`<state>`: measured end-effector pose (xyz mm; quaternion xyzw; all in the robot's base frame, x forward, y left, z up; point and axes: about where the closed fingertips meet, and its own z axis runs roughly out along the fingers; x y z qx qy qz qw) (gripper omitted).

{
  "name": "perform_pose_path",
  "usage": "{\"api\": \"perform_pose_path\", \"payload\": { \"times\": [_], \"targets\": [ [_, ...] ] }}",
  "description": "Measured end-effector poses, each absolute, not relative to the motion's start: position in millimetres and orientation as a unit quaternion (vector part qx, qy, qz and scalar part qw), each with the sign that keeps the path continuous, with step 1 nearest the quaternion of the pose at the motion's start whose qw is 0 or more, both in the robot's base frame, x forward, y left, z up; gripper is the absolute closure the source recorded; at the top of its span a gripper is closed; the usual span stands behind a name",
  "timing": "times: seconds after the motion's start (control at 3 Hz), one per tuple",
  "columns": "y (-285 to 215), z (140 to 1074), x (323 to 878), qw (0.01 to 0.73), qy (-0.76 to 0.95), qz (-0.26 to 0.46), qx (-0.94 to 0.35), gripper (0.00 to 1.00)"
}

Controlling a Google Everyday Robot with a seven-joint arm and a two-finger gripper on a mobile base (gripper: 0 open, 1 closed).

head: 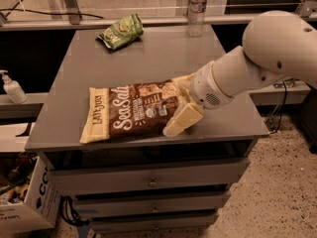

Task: Move brown chip bag near green jalapeno chip bag

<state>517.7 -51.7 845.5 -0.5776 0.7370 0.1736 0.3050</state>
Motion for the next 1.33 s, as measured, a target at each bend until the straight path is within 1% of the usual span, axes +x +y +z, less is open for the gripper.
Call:
{"api": "perform_pose_path", "payload": {
  "times": [0.67, 1.0, 1.33],
  "targets": [
    [-60.3, 849.7, 512.8, 0.314, 0.747, 0.184, -0.557, 0.62],
    [-65.7, 861.8, 518.0, 0.331, 0.751, 0.182, -0.542, 0.87],
    [-67.8, 892.7, 538.5, 0.374, 0.756, 0.183, -0.506, 1.00]
  ]
}}
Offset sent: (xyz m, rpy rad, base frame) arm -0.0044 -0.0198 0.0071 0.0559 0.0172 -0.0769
